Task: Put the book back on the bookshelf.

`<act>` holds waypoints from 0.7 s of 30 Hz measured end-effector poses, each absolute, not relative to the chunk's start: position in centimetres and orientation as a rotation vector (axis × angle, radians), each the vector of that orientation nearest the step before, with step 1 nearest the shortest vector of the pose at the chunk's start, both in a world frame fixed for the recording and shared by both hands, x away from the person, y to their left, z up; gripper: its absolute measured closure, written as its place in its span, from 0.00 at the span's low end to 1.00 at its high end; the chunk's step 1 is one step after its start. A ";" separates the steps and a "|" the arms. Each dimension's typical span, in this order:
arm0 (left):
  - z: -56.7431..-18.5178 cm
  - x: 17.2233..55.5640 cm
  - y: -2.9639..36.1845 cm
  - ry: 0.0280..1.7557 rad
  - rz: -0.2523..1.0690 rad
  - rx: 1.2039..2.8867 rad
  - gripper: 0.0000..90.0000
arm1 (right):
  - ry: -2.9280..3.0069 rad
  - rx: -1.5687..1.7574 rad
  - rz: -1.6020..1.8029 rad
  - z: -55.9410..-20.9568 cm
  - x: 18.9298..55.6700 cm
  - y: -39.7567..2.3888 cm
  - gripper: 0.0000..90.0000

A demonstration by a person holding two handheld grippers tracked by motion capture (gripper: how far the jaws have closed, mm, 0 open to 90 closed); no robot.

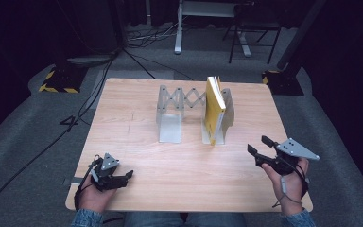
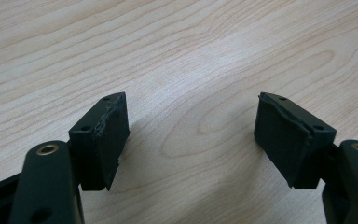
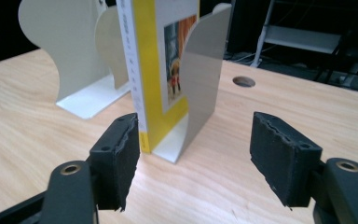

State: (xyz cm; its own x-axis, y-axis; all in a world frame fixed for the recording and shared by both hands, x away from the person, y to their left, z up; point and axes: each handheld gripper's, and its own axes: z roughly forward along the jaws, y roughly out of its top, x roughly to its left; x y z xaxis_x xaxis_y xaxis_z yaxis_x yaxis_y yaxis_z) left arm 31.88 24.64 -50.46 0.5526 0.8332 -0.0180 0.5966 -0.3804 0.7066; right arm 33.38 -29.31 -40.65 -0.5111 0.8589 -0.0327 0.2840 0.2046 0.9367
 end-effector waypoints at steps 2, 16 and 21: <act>-50.5 31.9 24.7 1.145 0.450 2.114 0.29 | 1.932 1.060 1.296 -40.8 33.2 -30.0 0.37; -50.5 31.9 25.0 1.132 0.440 2.123 0.28 | 2.051 1.162 1.192 -43.6 32.9 -35.2 0.32; -50.5 31.8 25.1 1.130 0.436 2.124 0.26 | 2.081 1.195 1.158 -45.1 33.0 -36.8 0.25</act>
State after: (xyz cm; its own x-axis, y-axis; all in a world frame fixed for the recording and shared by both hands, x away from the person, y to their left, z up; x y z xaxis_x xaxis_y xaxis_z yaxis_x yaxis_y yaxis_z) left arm 31.81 25.15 -50.49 0.5664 0.8238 -0.0228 0.5951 -0.3897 0.7028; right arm 32.97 -36.78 -45.12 -0.5084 0.8611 0.0097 0.4621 0.2633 0.8468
